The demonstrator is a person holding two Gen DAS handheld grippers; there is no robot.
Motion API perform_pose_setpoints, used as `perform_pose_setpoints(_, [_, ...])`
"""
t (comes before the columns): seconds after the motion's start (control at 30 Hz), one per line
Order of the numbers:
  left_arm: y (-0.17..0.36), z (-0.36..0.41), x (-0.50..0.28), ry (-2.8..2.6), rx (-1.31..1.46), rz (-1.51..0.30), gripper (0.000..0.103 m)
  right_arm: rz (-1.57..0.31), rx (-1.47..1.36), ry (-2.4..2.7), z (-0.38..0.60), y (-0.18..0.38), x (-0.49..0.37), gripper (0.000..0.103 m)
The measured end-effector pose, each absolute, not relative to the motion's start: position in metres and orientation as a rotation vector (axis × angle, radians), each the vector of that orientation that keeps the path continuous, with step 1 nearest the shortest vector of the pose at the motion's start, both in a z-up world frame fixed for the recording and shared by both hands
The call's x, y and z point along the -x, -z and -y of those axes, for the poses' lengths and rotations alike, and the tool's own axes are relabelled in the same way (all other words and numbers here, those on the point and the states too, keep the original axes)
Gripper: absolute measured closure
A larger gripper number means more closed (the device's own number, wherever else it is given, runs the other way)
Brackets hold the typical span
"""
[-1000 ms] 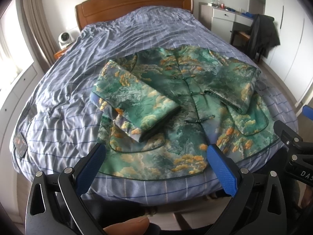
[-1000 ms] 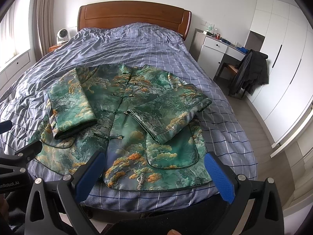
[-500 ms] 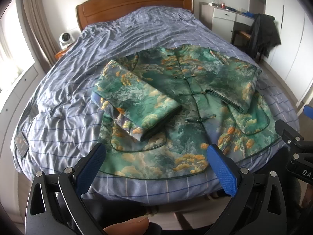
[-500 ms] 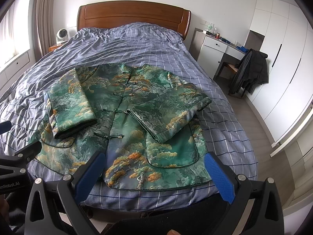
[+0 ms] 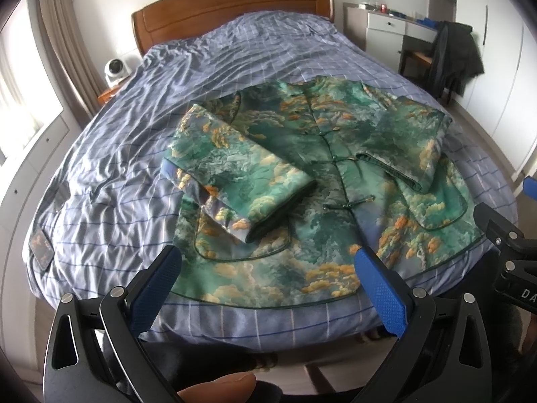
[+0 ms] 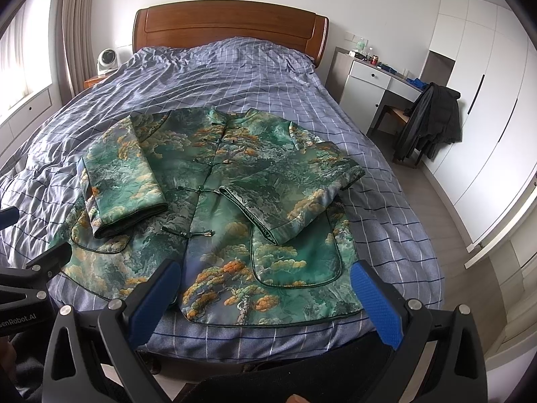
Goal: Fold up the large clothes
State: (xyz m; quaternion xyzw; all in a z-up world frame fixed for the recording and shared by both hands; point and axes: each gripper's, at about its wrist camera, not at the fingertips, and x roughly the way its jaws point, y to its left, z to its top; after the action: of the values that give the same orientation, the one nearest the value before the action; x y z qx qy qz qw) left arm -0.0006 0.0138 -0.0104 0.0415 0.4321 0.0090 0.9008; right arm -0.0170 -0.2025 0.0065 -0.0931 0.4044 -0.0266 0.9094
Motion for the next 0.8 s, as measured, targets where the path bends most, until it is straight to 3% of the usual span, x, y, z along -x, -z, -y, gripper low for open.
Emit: perform_pose_setpoints(0.8, [0.0046, -0.0143, 0.0006, -0.034, -0.121, -0.89, 0.0, -0.835, 0.193, 0.056, 0.2013, -0.0061, 0.0175, 0.0])
